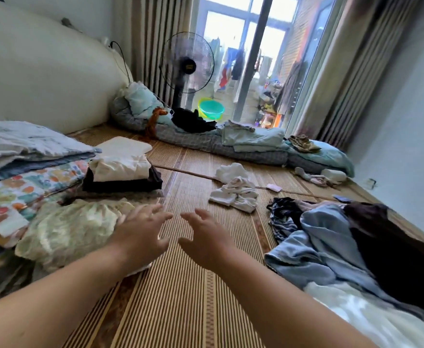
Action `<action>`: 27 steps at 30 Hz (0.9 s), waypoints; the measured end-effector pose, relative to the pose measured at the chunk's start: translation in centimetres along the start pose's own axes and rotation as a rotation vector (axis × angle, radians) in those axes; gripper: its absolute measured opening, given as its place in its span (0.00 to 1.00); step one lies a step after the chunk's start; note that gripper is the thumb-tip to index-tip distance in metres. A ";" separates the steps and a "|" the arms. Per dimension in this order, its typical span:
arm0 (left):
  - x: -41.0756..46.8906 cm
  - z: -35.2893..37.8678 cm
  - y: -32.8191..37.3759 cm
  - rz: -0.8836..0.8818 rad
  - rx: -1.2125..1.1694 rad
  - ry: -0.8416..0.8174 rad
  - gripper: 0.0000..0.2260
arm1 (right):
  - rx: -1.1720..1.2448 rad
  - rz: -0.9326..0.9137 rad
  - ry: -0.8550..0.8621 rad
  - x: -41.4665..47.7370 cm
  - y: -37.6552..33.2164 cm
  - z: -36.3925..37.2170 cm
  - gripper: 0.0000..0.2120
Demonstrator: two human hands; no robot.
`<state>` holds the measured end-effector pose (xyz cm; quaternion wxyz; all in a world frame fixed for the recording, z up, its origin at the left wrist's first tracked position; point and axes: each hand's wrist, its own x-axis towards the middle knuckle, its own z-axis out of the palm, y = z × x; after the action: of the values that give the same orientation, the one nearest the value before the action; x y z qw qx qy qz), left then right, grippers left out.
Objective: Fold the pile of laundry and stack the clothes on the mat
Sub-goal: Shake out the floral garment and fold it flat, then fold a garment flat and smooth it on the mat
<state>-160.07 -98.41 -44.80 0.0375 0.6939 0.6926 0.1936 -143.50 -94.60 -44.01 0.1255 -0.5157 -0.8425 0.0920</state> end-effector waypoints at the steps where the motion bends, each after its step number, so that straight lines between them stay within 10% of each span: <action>1: -0.3 0.6 2.3 0.048 -0.006 -0.015 0.27 | 0.001 0.023 0.010 -1.6 1.4 -0.8 0.31; 22: -5.7 18.5 30.2 0.459 -0.004 -0.528 0.36 | 0.130 0.924 -0.013 -25.6 30.0 -1.8 0.39; 27: -4.9 20.7 33.0 0.477 0.001 -0.631 0.44 | 0.236 0.891 -0.079 -27.0 32.7 -2.4 0.17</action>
<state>-122.04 -99.94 -54.40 0.2024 0.8607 0.4665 -0.0261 -103.38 -103.86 -54.19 0.0995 -0.8056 -0.5268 0.2520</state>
